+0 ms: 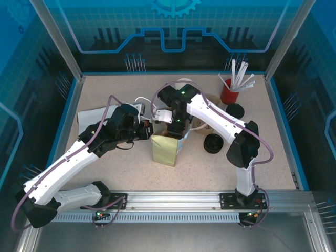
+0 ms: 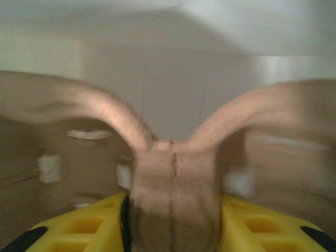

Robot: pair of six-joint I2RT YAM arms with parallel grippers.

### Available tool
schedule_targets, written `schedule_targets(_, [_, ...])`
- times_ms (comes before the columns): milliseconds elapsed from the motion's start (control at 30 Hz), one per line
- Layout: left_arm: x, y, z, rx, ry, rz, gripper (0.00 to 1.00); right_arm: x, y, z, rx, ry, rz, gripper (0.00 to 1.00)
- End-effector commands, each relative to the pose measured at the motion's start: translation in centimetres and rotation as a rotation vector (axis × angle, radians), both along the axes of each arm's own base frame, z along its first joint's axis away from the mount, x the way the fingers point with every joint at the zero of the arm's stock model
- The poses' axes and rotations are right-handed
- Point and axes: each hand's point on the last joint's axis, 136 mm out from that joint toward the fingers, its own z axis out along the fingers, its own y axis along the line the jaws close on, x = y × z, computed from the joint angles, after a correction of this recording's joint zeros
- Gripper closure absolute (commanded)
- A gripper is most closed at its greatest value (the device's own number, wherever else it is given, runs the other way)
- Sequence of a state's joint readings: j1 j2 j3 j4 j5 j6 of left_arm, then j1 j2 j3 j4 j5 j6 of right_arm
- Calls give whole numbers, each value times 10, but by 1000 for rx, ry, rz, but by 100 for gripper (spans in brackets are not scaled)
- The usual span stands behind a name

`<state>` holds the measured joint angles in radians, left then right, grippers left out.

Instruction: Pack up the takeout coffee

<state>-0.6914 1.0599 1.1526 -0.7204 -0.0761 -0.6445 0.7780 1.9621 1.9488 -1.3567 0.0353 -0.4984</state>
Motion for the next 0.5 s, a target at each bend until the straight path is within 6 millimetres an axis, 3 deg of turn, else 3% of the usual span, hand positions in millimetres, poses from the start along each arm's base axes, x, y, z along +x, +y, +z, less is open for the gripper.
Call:
schedule_targets(0, [7, 6, 29, -16, -108, 24, 97, -13, -25, -13, -106, 80, -4, 57])
schedule_targets(467, [7, -5, 38, -63, -88, -2, 91, -2, -21, -22, -122, 83, -74, 57])
